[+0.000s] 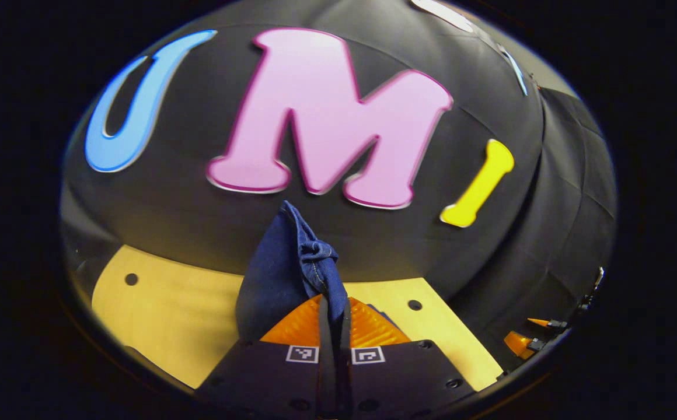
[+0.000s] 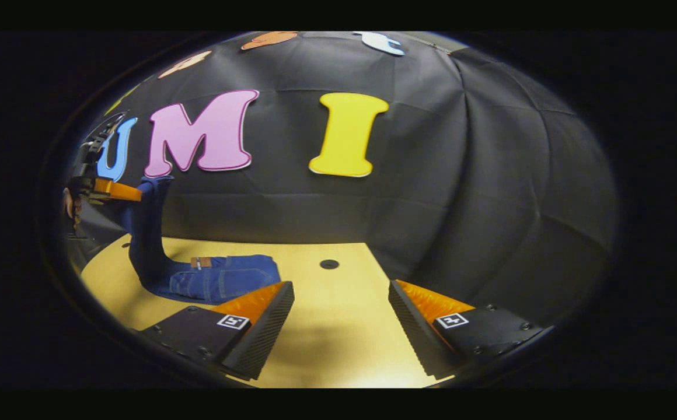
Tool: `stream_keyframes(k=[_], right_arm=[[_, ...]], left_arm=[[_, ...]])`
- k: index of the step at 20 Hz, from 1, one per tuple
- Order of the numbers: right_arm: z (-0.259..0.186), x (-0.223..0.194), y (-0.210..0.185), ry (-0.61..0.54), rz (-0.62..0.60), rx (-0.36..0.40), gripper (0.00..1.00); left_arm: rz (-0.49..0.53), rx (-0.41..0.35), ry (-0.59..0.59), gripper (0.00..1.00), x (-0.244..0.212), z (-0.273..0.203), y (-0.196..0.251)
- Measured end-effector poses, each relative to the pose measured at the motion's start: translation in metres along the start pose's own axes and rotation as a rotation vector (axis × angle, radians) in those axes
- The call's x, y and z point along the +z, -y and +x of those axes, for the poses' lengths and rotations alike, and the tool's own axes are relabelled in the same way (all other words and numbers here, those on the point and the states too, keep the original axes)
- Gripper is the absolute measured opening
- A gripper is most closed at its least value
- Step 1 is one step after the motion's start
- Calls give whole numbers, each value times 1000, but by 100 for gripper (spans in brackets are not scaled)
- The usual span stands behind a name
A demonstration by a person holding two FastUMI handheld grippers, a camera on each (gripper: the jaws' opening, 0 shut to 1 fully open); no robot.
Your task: Grasp the waist and the cuffs of the jeans and fold them to make the two legs overlap; first hold the waist and fold one-third of the jeans toward the cuffs, then hold the cuffs and fold the remaining one-third in the same direction to finish folding.
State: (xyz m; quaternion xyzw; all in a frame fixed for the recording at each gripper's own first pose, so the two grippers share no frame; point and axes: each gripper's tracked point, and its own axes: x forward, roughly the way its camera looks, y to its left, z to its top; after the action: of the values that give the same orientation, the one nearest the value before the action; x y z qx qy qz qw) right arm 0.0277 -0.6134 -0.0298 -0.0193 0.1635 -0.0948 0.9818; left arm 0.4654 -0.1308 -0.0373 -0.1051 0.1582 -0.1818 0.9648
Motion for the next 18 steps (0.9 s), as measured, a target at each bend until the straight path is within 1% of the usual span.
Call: stream_keyframes(k=[3, 4, 7, 9, 11, 12, 13, 14, 15, 18], right_arm=[[-22, -11, 24, -14, 44, -39, 99], [-29, -16, 30, -20, 53, -49, 100], [-50, -31, 41, -42, 76, -68, 99], [-61, -36, 41, -50, 84, -71, 100], [-71, -43, 40, -61, 81, -74, 100], [-78, -41, 38, -63, 83, -75, 100], [-81, -39, 36, -60, 84, -74, 100], [-84, -37, 35, -55, 82, -76, 100], [-87, -34, 34, -46, 79, -76, 100], [-102, -17, 27, -14, 72, -63, 99]], left_arm=[[43, -70, -77, 6, -31, 47, 48], [51, -83, -108, 6, -44, 64, 61], [63, -83, -219, 6, -95, 94, 81], [65, -68, -263, 6, -118, 113, 86], [91, -49, -311, 5, -139, 126, 87], [101, -36, -321, 13, -144, 129, 86], [101, -34, -306, 22, -143, 129, 85], [96, -31, -280, 24, -137, 121, 85], [83, -44, -253, 42, -127, 111, 91], [73, -59, -130, 99, -92, 69, 86]])
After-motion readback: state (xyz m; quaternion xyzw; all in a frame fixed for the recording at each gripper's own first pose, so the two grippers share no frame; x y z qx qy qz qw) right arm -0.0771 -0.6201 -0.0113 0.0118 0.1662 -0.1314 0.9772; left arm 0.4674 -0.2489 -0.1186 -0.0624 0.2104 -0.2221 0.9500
